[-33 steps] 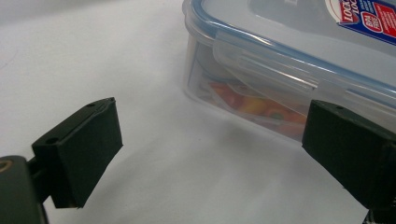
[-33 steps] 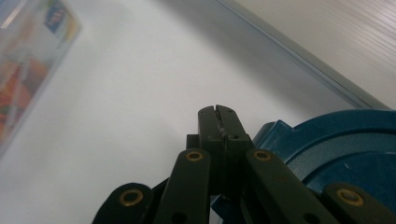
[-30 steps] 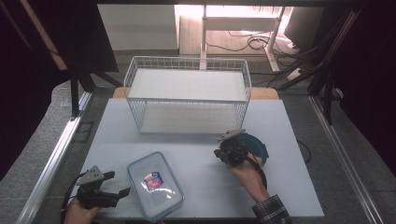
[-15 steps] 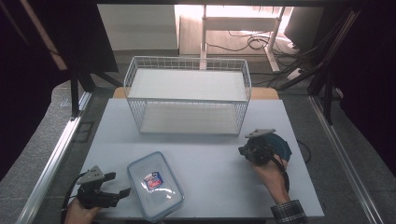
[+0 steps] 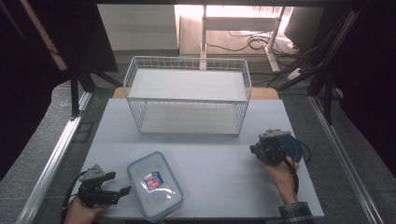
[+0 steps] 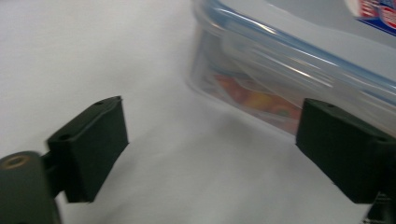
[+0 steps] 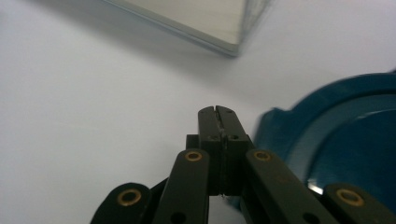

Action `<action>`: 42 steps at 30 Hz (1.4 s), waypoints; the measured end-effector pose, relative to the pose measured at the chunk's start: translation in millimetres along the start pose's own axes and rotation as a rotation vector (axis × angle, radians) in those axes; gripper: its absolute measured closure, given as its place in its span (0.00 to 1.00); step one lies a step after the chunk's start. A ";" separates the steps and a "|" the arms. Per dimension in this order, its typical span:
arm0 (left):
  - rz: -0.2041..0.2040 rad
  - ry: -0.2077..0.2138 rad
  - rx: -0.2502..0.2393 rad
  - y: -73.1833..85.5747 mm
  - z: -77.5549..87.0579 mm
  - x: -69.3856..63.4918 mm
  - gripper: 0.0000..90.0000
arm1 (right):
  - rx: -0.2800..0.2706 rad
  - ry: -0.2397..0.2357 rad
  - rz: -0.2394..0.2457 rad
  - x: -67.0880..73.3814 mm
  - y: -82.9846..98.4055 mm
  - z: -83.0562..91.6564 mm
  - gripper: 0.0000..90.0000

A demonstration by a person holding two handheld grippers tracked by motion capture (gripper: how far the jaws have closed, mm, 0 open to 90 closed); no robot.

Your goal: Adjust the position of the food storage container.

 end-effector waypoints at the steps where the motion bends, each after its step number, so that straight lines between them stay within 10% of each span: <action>1: -0.005 -0.014 0.003 -1.0 0.8 1.6 0.18 | -0.010 -0.023 -0.001 2.6 1.2 1.4 0.99; 11: 0.053 -0.007 -0.029 -15.8 -2.0 24.5 0.86 | -0.049 -0.174 0.103 63.5 20.0 19.7 0.99; 19: -0.003 -0.016 -0.016 -33.7 -21.7 35.6 0.96 | -0.003 -0.345 0.133 120.0 34.6 15.9 0.99; 30: -0.009 0.065 -0.028 -42.0 -35.0 34.4 0.97 | 0.174 -0.624 0.312 231.4 69.5 -1.2 0.99; 35: -0.032 0.065 -0.008 -43.9 -38.0 26.9 1.00 | 0.177 -0.612 0.363 248.7 70.0 -9.8 0.99; 42: -0.023 0.092 -0.003 -43.1 -39.6 21.1 1.00 | 0.173 -0.571 0.323 233.4 65.7 -10.5 0.99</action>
Point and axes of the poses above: each handheld gripper's, and its own axes: z roughly backward along the jaws, y roughly out of its underside, x roughly to its left, the point moved 6 cm from there along -z, roughly forward along the jaws, and after that the axes turned 5 degrees about -z, right-handed, at the moved point
